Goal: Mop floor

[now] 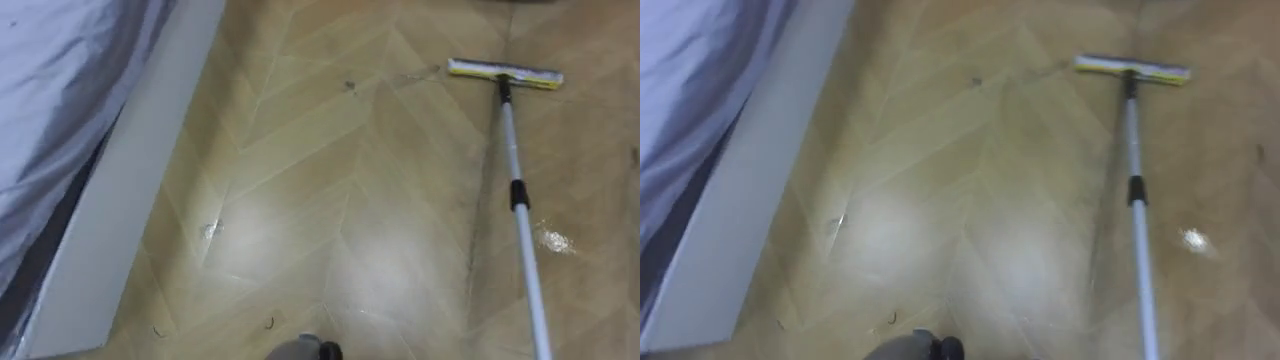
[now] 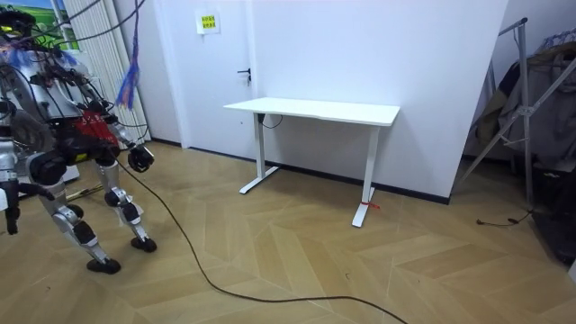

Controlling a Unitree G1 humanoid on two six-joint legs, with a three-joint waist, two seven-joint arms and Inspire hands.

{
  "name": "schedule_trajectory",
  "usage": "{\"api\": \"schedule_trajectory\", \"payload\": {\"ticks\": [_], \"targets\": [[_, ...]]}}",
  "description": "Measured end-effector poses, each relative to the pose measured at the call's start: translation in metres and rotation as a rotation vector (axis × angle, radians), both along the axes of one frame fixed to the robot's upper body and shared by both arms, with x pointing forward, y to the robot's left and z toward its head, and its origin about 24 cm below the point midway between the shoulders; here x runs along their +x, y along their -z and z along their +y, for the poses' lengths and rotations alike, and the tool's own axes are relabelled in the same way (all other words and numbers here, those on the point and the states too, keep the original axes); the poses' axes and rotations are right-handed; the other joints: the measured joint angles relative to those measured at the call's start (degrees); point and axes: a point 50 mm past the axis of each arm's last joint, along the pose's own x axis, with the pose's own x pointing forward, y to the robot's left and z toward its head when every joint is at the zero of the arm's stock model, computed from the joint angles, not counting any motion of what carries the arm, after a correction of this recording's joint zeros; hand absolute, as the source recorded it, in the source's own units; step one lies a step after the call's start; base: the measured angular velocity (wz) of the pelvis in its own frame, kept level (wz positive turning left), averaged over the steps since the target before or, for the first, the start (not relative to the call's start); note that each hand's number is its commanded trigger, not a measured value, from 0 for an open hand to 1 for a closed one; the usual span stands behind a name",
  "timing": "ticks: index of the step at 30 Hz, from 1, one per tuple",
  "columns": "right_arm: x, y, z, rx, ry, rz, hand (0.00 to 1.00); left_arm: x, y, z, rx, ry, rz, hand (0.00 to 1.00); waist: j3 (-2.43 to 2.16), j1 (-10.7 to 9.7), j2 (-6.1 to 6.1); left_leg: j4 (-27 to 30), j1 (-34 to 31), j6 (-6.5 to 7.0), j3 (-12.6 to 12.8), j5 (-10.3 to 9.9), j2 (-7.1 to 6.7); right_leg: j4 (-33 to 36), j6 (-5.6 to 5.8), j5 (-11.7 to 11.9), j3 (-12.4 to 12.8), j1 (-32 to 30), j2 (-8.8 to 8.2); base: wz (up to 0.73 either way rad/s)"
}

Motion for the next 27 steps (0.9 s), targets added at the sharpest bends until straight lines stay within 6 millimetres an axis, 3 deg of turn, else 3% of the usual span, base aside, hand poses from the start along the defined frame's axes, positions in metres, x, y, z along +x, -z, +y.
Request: {"api": "schedule_trajectory", "payload": {"ticks": [2,4,6,8,10,13,19,27], "targets": [[-0.001,0.002,0.007,0.024,-0.007,0.006,1.0,-0.001,0.0,0.0,0.001,0.0,0.003,0.0,0.24,-1.09,-0.36,-1.43,1.83,-0.05,-0.11,0.29,0.08,-2.3,-0.35,0.49,-1.14,1.94,-0.13,-0.03],[-0.006,0.004,0.01,0.045,-0.002,0.021,1.0,-0.007,0.0,0.001,0.015,-0.007,0.018,0.0,0.4,-1.15,-1.56,-4.12,5.82,-0.17,-0.2,0.99,0.06,-5.39,-0.29,1.51,-2.09,6.08,-0.04,0.0],[-0.01,0.004,0.01,0.053,0.011,0.032,1.0,-0.016,0.0,0.004,0.025,-0.019,0.037,0.0,0.12,-1.15,-2.12,-6.73,9.23,-0.38,-0.58,1.59,0.0,-8.35,-0.34,2.55,-2.89,9.74,0.15,0.07],[-0.015,0.004,0.01,0.059,0.019,0.052,1.0,-0.026,0.0,0.007,0.03,-0.036,0.061,0.0,0.13,-1.18,-2.89,-9.2,12.69,-0.65,-0.98,2.27,0.0,-11.59,-0.29,3.65,-3.63,13.33,0.51,0.09],[-0.021,0.004,0.01,0.065,0.026,0.068,1.0,-0.039,0.0,0.009,0.034,-0.054,0.096,0.0,-0.3,-1.1,-3.71,-11.97,16.73,-0.93,-1.21,3.02,0.05,-15.02,-0.3,4.91,-4.12,17.7,0.98,0.02],[-0.025,0.004,0.01,0.071,0.051,0.062,1.0,-0.052,0.0,0.011,0.039,-0.092,0.114,0.0,-0.36,-1.24,-4.21,-14.64,21.06,-1.31,-1.35,3.64,0.1,-18.83,-0.32,6.1,-5.93,22.77,1.23,0.0],[-0.028,0.006,0.015,0.083,0.059,0.064,1.0,-0.05,-0.001,0.013,0.045,-0.122,0.122,0.0,-0.42,-1.36,-4.11,-18.15,27.43,-1.92,-1.72,4.81,0.12,-25.39,-0.51,8.48,-6.9,30.24,1.97,0.02],[-0.036,0.01,0.029,0.119,0.055,0.071,1.0,-0.046,-0.001,0.013,0.059,-0.123,0.109,0.0,-0.18,-1.59,-5.15,-19.05,30.67,-2.15,-1.9,4.96,0.06,-26.71,-0.56,8.63,-7.68,33.78,2.0,0.0]]}}
